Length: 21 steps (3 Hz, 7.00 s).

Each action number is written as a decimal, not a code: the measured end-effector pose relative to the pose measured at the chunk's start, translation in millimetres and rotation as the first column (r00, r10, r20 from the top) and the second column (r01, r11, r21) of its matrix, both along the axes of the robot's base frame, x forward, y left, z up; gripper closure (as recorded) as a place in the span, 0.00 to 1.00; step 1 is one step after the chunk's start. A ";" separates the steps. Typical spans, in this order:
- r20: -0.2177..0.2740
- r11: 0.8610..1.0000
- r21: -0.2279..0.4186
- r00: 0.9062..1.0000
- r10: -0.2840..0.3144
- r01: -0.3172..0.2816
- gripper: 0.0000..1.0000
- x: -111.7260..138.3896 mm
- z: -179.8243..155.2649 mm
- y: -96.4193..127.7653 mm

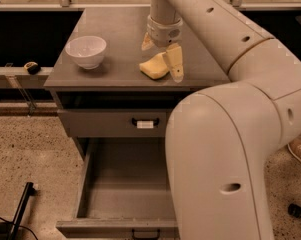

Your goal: Pick sponge from middle drawer and place on counter

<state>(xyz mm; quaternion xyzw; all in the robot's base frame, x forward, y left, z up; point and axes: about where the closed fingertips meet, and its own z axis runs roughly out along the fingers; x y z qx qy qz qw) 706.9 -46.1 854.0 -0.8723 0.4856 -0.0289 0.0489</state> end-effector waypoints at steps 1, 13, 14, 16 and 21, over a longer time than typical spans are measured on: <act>-0.017 1.000 -0.012 1.000 0.018 -0.018 0.19 4.9 -11.2 2.5; -0.299 0.664 0.538 0.854 -0.427 0.520 1.00 -161.6 -46.8 -12.6; -0.388 0.579 0.550 0.798 -0.461 0.602 1.00 -189.7 -146.0 -11.3; -0.354 0.598 0.537 0.802 -0.481 0.595 1.00 -198.9 -163.4 -11.4; -0.132 0.676 0.531 0.838 -0.530 0.512 1.00 -186.8 -268.6 65.7</act>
Offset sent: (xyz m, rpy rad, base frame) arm -0.0176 -0.0128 -0.0126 -0.0806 0.1474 0.0360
